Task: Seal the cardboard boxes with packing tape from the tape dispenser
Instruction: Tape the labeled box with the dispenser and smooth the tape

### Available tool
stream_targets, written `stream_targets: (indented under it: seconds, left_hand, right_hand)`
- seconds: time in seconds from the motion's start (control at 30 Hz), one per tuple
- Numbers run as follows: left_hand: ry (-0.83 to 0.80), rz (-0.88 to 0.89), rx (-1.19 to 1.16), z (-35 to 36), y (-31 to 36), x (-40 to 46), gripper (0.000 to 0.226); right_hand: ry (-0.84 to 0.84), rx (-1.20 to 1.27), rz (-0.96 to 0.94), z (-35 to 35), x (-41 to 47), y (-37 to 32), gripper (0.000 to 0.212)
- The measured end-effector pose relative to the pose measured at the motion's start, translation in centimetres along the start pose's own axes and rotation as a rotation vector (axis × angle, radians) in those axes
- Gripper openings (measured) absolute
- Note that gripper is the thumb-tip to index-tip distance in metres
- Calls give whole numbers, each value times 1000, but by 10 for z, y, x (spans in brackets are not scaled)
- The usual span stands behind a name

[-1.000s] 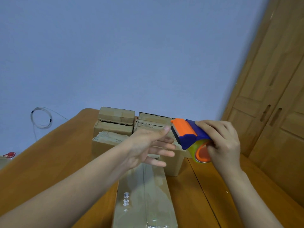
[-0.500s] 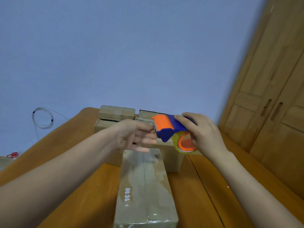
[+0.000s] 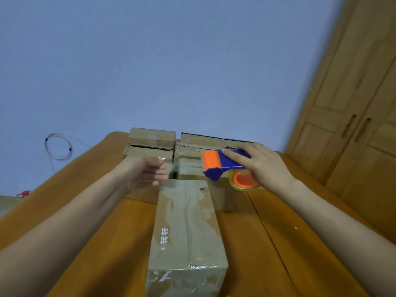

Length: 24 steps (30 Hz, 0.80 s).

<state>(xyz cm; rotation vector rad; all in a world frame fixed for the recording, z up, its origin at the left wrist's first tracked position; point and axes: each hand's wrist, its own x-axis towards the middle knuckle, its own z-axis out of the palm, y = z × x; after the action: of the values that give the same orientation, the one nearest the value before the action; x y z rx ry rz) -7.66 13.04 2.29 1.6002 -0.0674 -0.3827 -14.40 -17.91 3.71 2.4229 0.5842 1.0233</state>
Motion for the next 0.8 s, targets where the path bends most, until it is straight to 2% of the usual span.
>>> stream_targets:
  seconds: [0.13, 0.37, 0.63, 0.8]
  left_hand:
    - [49, -4, 51, -18, -9, 0, 12]
    - [24, 51, 170, -17, -12, 1, 14]
    - [30, 44, 160, -22, -19, 6, 15]
    - [75, 47, 175, -49, -27, 7, 16]
  right_hand:
    - [-30, 19, 27, 13, -22, 16, 88]
    - [-34, 97, 32, 31, -29, 16, 89]
    - [-48, 183, 20, 43, -28, 15, 88]
    - [-37, 162, 50, 41, -41, 30, 95]
